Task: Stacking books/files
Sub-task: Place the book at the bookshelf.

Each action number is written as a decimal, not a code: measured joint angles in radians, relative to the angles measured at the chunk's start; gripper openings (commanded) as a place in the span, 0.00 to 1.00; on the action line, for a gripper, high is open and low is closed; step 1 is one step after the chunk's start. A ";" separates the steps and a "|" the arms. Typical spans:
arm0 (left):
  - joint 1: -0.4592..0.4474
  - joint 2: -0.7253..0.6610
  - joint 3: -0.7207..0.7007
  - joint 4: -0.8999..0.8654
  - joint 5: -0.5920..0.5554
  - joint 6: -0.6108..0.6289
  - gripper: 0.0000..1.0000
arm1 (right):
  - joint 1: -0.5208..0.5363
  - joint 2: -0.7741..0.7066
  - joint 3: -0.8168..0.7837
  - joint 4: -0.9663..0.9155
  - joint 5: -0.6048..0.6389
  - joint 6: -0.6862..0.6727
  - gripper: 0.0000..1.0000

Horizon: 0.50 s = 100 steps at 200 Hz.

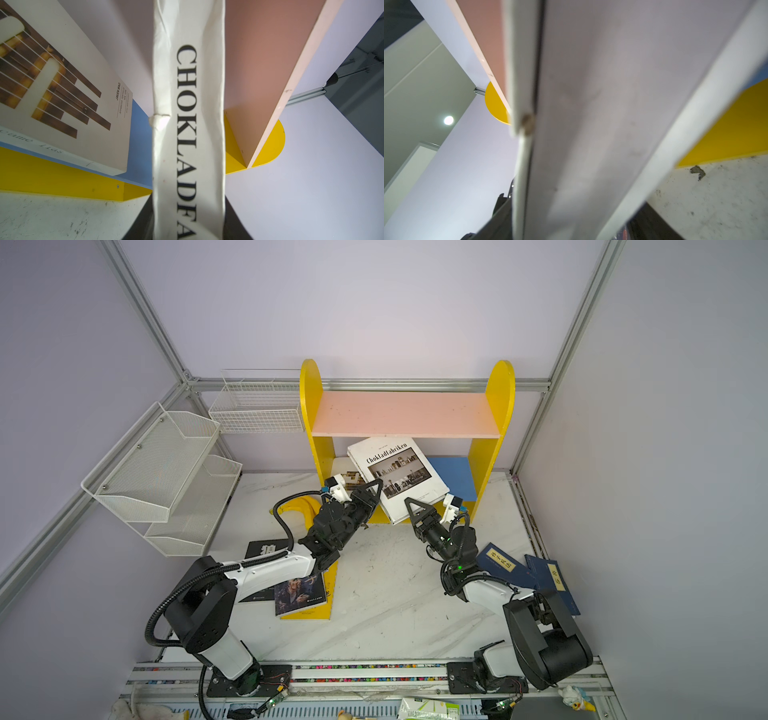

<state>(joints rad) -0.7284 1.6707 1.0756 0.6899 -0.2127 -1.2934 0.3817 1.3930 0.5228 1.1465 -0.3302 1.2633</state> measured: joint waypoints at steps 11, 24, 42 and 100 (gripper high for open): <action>-0.002 0.000 0.000 0.000 -0.001 -0.004 0.39 | 0.000 0.021 0.007 0.026 0.003 0.010 0.63; -0.001 0.001 0.000 0.000 -0.001 -0.005 0.41 | 0.000 0.040 0.011 0.053 0.005 0.019 0.57; -0.001 0.001 0.000 0.003 -0.003 -0.006 0.46 | 0.000 0.053 0.012 0.070 0.010 0.034 0.52; 0.000 0.002 0.000 0.003 -0.003 -0.010 0.73 | 0.001 0.055 0.019 0.098 0.013 0.052 0.44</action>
<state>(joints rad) -0.7288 1.6722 1.0756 0.6926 -0.2153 -1.3029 0.3824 1.4479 0.5415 1.2449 -0.3176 1.3155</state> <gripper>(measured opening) 0.666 0.456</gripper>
